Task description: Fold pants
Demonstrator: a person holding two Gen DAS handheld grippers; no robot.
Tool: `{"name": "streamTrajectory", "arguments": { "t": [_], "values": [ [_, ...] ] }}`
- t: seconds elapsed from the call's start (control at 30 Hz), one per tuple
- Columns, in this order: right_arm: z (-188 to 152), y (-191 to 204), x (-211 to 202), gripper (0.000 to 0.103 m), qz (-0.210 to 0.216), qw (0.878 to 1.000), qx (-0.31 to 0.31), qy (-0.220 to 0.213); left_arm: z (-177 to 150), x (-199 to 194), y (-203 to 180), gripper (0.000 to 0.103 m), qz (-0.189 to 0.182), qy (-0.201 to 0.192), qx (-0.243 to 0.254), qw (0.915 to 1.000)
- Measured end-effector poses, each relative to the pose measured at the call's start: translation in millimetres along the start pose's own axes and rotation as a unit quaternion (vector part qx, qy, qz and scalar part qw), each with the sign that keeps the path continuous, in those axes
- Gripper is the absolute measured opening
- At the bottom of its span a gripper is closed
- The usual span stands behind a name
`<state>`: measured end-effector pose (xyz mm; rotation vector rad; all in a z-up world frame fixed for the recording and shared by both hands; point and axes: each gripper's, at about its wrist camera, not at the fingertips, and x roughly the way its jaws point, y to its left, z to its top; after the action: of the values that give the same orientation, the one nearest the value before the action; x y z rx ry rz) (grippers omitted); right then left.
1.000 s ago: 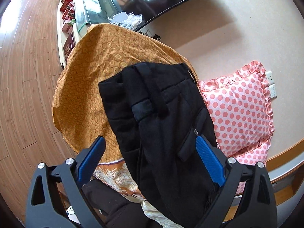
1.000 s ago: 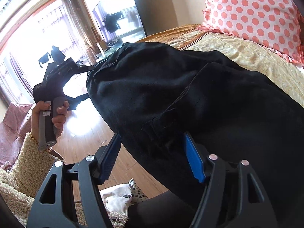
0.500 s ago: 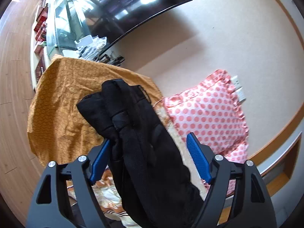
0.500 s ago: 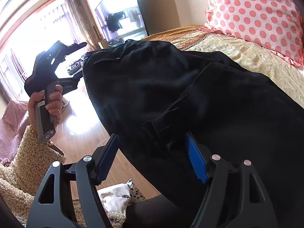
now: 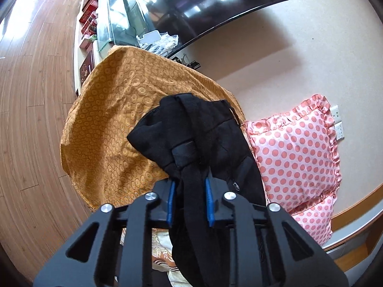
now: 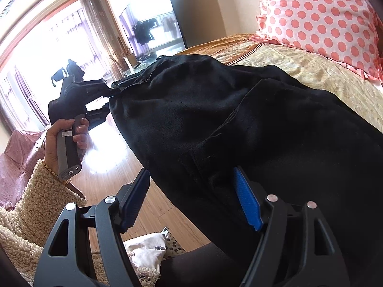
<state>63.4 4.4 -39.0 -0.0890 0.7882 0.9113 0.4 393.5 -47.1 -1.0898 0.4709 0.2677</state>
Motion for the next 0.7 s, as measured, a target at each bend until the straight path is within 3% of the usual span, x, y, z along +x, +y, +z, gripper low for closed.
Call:
{"name": "streamTrajectory", "arguments": {
  "t": [0.13,0.3,0.47,0.7],
  "values": [
    [-3,-3,-13,0.073,-0.003,1.0,0.003,-0.012,-4,-15,-42,0.011,0.006,-0.024,0.078,0.9966],
    [-12,-15,-32,0.076,-0.008,0.999,0.02,-0.031,-17,-29,-110,0.011,-0.034,-0.027,0.164,0.9855],
    [-24,-31,-56,0.079,-0.031,0.998,0.036,-0.052,-53,-27,-184,0.011,-0.089,0.011,0.245,0.9654],
    [-45,-63,-95,0.082,-0.076,0.99,0.084,-0.087,-131,-16,-264,0.011,-0.16,0.084,0.332,0.9259]
  ]
}}
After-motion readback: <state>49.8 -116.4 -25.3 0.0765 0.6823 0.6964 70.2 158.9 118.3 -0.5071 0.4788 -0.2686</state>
